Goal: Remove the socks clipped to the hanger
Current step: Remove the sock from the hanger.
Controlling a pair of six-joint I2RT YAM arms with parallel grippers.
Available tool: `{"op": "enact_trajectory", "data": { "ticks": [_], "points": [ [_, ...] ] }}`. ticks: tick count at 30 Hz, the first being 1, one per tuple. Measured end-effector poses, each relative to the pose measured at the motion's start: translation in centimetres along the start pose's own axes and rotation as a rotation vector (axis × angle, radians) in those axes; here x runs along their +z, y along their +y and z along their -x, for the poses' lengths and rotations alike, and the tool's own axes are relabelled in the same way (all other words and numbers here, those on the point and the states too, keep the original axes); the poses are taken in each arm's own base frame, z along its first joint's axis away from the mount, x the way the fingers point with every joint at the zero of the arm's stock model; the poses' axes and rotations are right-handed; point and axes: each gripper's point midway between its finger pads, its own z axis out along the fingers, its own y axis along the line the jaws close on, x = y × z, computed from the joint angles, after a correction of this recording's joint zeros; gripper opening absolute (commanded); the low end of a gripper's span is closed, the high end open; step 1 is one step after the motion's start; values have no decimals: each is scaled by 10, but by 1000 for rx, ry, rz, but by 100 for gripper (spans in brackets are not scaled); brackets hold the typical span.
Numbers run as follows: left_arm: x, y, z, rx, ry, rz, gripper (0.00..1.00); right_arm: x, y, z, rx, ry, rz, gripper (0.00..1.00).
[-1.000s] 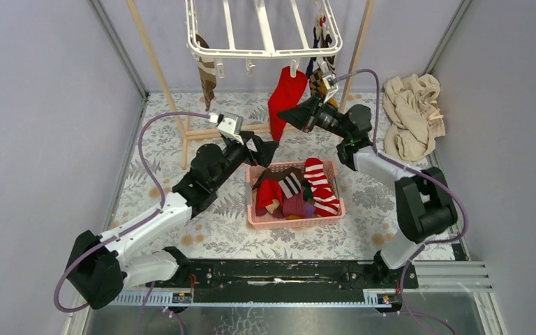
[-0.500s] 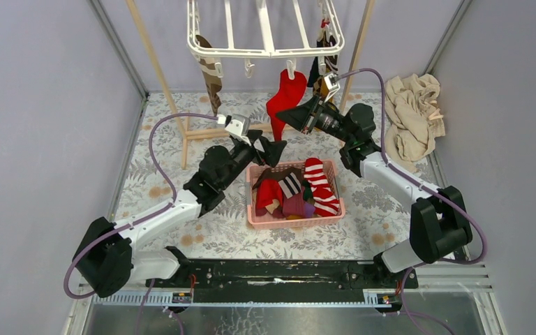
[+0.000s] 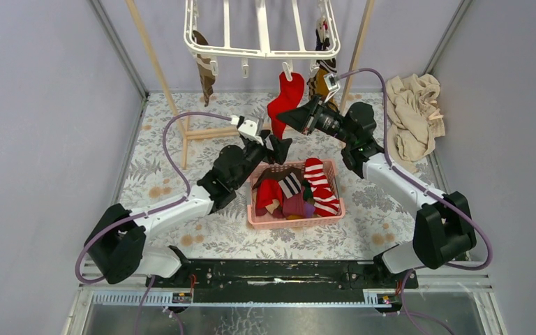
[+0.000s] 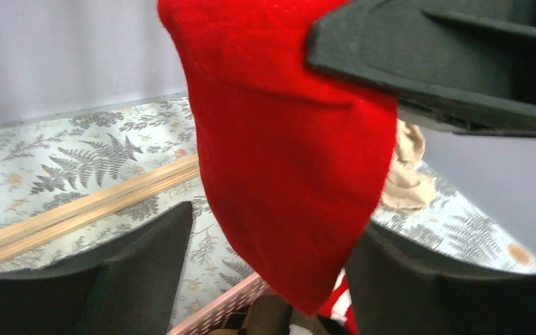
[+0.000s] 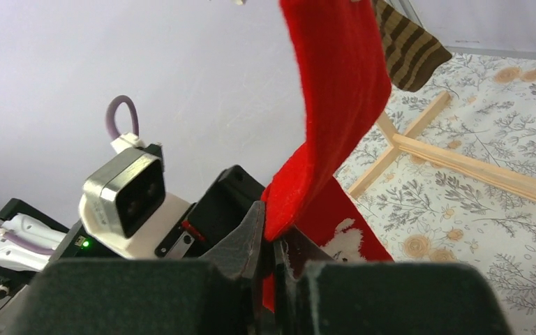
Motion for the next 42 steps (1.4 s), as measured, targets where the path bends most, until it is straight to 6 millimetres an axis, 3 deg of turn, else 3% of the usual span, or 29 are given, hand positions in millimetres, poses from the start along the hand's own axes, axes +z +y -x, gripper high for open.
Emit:
{"op": "enact_trajectory", "data": {
  "ticks": [2,7,9,10,12,18,24,33,42],
  "points": [
    [2,1,2,7,-4,15,53,-1,5,2,1,-4,8,2],
    [5,2,12,15,-25,30,36,-4,13,4,3,-11,21,3],
    [6,1,15,16,-24,33,7,-5,14,4,4,-11,21,4],
    [5,1,15,17,-21,36,0,-5,14,4,4,-11,21,5],
    [3,1,16,11,-12,42,0,-6,13,2,7,-9,18,9],
    [-7,3,22,11,17,72,0,-9,8,-5,10,13,-12,46],
    [-23,14,33,4,55,136,0,-24,9,-4,-57,10,-71,62],
    [-22,30,77,-43,93,165,0,-31,37,31,-203,-108,-47,64],
    [-30,44,91,-83,164,158,2,6,22,77,-257,-212,-81,64]
  ]
}}
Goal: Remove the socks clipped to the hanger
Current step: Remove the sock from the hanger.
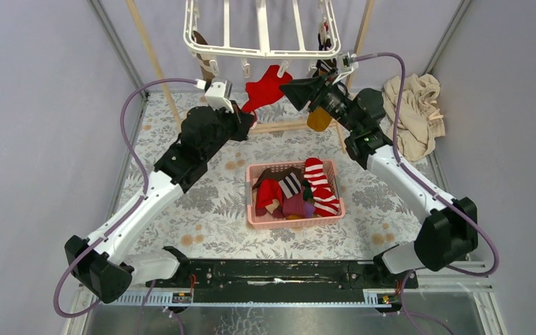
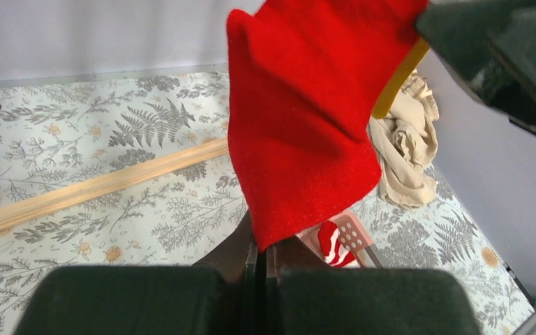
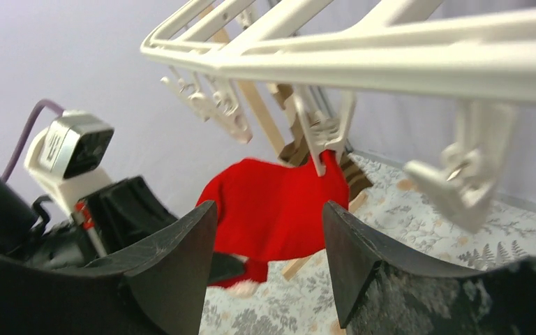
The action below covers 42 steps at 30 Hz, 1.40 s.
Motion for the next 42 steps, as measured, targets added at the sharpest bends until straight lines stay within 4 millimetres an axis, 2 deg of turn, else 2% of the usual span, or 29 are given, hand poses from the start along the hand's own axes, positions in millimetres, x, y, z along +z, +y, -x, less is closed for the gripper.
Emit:
{"op": "enact_trajectory", "data": {
  "ticks": [4,9,15,23,34,42],
  "points": [
    [-2,4,-6,-8,38,-9,2,12,-14,6,-11,-25,-45,64],
    [-5,5,-8,-16,67,-23,2,15,-24,12,-38,-46,-96,64],
    [-6,4,-8,-19,76,-40,2,18,-23,27,-75,-85,-113,64],
    [-7,2,-11,-25,95,-63,2,22,-24,35,-96,-94,-124,64],
    [-11,-12,-10,-32,113,-135,2,35,-43,20,-69,-67,-147,65],
    [-13,-17,-13,-34,130,-166,2,38,-45,19,-53,-75,-144,64]
  ]
}}
